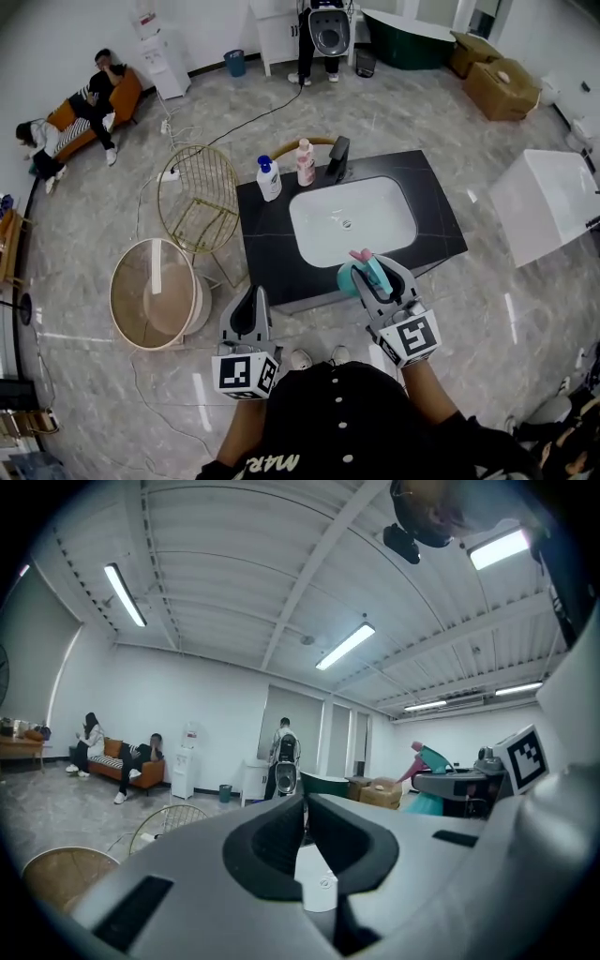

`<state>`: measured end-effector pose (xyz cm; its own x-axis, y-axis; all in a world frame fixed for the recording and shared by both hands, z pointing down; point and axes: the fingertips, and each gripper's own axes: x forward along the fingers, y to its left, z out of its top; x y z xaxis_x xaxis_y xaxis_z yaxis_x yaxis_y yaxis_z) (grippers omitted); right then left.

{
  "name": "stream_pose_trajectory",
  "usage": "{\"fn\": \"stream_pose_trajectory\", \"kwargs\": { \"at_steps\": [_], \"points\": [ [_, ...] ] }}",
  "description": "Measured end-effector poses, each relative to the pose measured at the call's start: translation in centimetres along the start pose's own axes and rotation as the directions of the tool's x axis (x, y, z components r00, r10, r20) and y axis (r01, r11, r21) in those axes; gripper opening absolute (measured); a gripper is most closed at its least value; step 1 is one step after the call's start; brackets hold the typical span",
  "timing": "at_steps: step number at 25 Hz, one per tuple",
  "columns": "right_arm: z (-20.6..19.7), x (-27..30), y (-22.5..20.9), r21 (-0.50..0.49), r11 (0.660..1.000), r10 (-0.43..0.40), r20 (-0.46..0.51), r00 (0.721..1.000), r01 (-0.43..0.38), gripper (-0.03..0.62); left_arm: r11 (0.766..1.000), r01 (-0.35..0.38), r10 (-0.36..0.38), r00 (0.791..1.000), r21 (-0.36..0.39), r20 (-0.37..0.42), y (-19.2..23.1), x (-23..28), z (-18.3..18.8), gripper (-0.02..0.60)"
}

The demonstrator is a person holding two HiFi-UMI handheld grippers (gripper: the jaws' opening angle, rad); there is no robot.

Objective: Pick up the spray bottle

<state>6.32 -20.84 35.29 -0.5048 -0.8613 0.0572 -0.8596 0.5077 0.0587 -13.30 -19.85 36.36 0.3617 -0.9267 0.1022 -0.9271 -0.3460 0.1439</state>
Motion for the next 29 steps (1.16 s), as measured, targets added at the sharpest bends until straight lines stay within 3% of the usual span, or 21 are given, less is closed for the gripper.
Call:
{"fn": "stream_pose_trajectory", "kwargs": {
  "at_steps": [12, 29],
  "points": [
    [1.1, 0.4, 0.4, 0.002, 1.0, -0.003, 0.021, 1.0, 0.003, 0.118, 1.0, 0.028, -0.028, 1.0, 0.006, -0.007, -0.5, -0.4, 0.2, 0.021],
    [1.7, 1.1, 1.5, -0.023, 1.0, 0.005, 0.016, 1.0, -0.005, 0.118, 1.0, 0.003, -0.003, 1.0, -0.001, -0.006, 0.2, -1.2, -0.1, 0.021]
  ]
}}
